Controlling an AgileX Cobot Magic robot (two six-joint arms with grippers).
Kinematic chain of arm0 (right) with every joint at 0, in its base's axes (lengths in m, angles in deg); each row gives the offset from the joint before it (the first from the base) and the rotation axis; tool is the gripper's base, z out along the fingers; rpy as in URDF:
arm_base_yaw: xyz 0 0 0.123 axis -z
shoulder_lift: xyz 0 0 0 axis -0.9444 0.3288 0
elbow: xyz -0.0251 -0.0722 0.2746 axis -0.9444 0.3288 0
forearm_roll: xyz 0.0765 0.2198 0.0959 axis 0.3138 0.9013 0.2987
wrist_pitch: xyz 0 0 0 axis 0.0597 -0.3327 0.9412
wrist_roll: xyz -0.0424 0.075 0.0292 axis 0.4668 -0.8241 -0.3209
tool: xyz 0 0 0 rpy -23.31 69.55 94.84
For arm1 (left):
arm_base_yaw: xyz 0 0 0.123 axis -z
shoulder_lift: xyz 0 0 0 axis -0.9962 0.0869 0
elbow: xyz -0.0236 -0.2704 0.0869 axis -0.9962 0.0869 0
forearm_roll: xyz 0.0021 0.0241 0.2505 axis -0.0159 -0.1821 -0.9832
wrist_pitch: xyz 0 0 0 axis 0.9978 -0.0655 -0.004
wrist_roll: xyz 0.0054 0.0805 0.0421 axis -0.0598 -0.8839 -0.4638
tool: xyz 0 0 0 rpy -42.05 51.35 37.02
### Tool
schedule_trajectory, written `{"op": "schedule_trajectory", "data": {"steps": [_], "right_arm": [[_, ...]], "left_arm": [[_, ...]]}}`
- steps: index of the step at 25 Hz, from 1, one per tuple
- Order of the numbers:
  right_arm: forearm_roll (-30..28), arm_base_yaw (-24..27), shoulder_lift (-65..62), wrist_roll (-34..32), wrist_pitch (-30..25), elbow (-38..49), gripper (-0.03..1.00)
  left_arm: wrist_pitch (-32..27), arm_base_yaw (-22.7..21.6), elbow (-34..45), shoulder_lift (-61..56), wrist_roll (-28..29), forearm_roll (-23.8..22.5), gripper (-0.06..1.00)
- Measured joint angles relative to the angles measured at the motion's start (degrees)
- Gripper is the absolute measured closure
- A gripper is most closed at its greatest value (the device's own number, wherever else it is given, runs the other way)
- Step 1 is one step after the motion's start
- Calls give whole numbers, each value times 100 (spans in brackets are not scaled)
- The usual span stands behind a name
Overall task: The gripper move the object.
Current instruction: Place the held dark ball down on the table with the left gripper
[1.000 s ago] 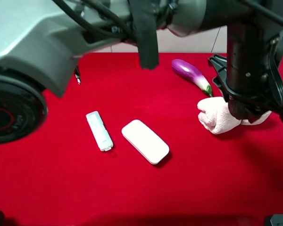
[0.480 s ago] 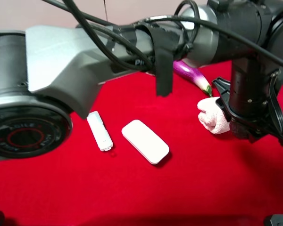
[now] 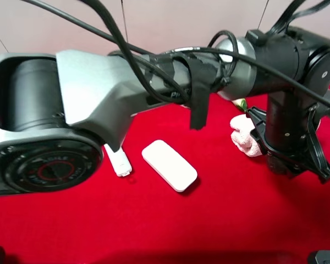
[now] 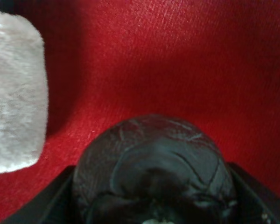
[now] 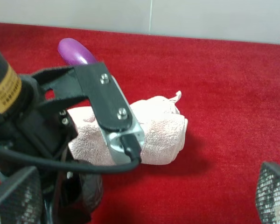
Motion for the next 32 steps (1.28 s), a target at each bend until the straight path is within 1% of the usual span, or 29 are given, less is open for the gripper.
{"op": "schedule_trajectory", "data": {"steps": [10, 18, 32], "right_arm": [[6, 0, 0, 0, 0, 0, 27], [17, 0, 0, 0, 0, 0, 27], [17, 0, 0, 0, 0, 0, 27]], "left_arm": [[189, 7, 10, 214, -99, 121, 35], [321, 116, 102, 289, -103, 42, 35], [332, 116, 102, 435, -103, 42, 35]]}}
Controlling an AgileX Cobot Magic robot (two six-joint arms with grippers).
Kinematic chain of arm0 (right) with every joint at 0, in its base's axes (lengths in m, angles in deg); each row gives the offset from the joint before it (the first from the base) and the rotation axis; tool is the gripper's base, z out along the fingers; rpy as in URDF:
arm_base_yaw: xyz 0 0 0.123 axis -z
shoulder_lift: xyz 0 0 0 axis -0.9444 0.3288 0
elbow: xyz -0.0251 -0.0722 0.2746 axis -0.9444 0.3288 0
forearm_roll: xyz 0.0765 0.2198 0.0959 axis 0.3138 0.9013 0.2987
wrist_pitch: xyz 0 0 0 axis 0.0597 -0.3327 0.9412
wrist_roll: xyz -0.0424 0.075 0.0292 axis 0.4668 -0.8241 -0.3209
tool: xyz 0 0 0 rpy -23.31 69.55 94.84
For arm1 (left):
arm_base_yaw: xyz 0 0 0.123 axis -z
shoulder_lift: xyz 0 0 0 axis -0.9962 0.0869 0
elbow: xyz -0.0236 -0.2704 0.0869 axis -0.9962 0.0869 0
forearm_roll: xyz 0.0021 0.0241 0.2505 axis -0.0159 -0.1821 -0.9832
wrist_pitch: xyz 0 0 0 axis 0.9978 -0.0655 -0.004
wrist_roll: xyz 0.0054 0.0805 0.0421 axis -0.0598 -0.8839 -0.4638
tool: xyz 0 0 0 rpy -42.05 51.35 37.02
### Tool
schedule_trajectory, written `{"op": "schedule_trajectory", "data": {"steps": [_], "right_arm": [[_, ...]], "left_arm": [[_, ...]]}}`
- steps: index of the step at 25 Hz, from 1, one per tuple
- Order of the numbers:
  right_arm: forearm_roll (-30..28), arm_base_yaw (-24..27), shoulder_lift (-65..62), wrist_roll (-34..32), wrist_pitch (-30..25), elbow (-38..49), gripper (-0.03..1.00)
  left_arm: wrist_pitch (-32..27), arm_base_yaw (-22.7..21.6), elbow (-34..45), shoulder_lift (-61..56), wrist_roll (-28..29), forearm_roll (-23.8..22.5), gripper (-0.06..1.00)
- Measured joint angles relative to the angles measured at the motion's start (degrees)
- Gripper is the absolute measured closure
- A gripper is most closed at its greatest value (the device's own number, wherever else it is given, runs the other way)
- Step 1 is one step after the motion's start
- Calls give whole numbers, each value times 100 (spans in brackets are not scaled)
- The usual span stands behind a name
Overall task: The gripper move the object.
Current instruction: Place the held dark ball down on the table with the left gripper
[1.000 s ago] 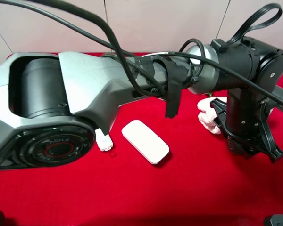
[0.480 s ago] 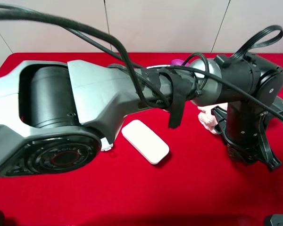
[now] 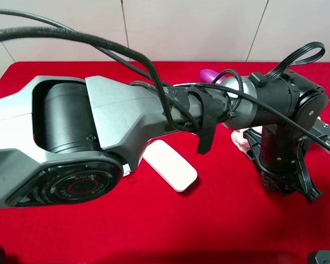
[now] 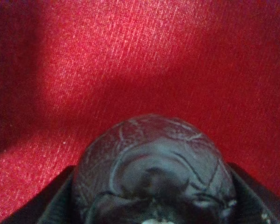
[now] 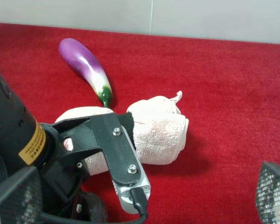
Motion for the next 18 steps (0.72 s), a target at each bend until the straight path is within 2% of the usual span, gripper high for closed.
{"op": "schedule_trajectory", "data": {"steps": [3, 10, 18], "right_arm": [[0, 0, 0, 0, 0, 0, 27], [0, 0, 0, 0, 0, 0, 27], [0, 0, 0, 0, 0, 0, 27]], "left_arm": [[0, 0, 0, 0, 0, 0, 33], [0, 0, 0, 0, 0, 0, 16], [23, 0, 0, 0, 0, 0, 14]]}}
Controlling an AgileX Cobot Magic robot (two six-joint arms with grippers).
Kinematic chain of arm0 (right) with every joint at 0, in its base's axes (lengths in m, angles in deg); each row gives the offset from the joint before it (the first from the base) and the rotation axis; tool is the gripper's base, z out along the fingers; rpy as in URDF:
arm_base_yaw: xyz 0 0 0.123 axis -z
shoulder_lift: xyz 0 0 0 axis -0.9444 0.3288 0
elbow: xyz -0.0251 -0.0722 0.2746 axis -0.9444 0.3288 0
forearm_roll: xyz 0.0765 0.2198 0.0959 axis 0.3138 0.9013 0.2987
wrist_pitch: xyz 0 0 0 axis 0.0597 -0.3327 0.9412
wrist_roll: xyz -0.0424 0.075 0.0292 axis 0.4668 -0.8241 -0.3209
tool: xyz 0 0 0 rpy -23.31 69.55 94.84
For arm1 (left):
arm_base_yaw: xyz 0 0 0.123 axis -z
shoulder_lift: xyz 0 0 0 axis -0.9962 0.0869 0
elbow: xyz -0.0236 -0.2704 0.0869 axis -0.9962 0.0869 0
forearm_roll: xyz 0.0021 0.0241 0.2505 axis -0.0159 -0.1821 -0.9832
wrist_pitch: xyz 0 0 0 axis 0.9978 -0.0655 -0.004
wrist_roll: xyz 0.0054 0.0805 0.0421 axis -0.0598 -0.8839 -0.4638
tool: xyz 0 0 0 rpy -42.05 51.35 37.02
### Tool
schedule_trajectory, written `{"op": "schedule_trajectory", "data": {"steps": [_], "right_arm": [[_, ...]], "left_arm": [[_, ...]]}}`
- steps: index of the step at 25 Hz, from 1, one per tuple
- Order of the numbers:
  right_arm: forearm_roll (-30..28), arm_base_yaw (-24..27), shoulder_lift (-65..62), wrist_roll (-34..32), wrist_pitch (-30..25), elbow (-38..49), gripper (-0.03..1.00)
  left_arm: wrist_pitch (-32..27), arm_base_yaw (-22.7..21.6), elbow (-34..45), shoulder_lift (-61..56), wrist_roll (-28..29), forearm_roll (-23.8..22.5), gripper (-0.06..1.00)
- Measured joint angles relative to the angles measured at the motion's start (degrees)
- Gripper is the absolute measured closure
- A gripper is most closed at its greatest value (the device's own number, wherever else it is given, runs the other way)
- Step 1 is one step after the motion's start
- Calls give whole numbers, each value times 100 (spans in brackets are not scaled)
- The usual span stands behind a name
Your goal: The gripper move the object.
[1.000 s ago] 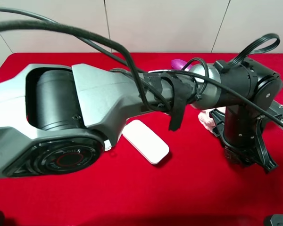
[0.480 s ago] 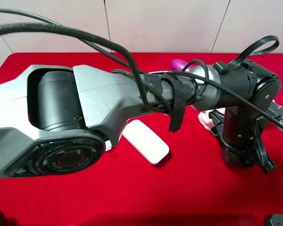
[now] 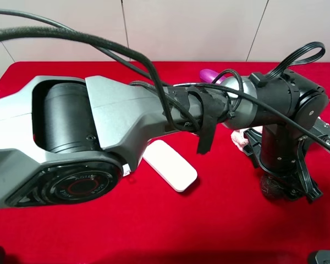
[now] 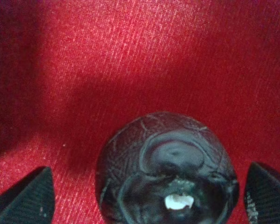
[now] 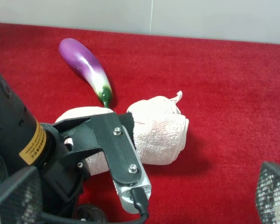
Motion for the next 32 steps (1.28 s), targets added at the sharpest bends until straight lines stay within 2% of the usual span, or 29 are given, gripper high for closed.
{"op": "schedule_trajectory", "data": {"steps": [7, 17, 32], "right_arm": [[0, 0, 0, 0, 0, 0, 27], [0, 0, 0, 0, 0, 0, 27], [0, 0, 0, 0, 0, 0, 27]], "left_arm": [[-419, 0, -500, 0, 6, -82, 14], [-1436, 0, -1366, 0, 300, -587, 12], [-1466, -237, -1593, -393, 400, -722, 9]]}}
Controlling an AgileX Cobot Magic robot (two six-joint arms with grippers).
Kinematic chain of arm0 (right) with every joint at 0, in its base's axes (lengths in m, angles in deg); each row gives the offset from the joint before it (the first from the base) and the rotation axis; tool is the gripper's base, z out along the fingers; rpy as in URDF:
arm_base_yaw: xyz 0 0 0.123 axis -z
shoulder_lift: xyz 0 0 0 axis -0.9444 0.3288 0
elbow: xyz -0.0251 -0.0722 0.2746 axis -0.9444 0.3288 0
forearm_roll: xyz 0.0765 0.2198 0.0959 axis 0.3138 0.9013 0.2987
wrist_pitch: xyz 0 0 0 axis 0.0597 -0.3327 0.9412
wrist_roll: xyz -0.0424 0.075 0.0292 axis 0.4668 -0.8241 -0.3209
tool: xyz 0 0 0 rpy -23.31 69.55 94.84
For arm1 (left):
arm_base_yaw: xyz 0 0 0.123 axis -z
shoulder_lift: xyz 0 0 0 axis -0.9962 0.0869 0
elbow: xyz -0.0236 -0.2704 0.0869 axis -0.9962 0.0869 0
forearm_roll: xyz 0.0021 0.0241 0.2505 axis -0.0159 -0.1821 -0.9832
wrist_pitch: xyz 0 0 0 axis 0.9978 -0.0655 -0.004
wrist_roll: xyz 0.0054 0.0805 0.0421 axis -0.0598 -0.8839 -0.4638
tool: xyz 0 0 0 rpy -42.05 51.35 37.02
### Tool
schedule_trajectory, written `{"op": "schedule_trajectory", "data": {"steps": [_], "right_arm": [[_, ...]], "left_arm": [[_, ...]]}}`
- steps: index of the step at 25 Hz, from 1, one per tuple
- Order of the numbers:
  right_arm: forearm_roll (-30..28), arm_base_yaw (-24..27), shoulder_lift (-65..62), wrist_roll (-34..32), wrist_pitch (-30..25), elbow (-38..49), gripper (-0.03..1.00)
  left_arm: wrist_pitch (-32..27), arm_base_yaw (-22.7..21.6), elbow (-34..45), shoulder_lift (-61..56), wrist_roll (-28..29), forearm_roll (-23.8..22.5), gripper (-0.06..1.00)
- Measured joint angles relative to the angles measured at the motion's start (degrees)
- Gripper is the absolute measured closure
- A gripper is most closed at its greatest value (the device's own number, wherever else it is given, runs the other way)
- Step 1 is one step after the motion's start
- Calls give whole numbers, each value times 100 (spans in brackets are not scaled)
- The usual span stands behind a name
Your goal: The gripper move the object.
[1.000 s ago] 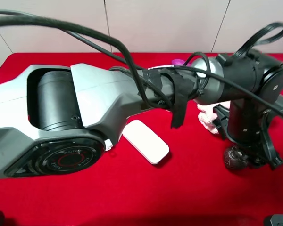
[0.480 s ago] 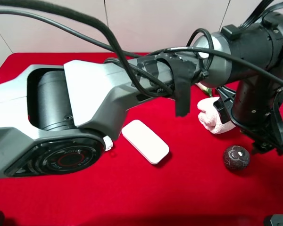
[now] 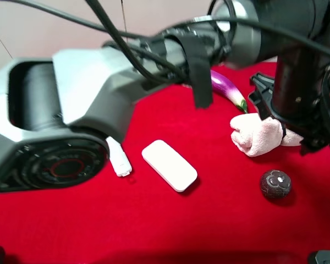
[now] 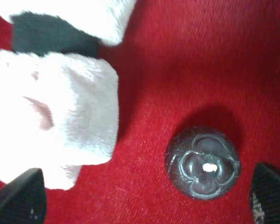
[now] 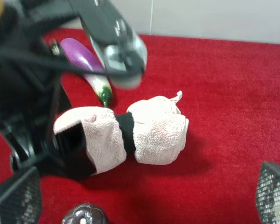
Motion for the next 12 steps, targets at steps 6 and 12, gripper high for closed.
{"op": "schedule_trajectory", "data": {"steps": [6, 12], "right_arm": [[0, 0, 0, 0, 0, 0, 27], [1, 0, 0, 0, 0, 0, 27]], "left_arm": [[0, -146, 0, -372, 0, -124, 9], [-5, -249, 11, -762, 0, -413, 7]]}}
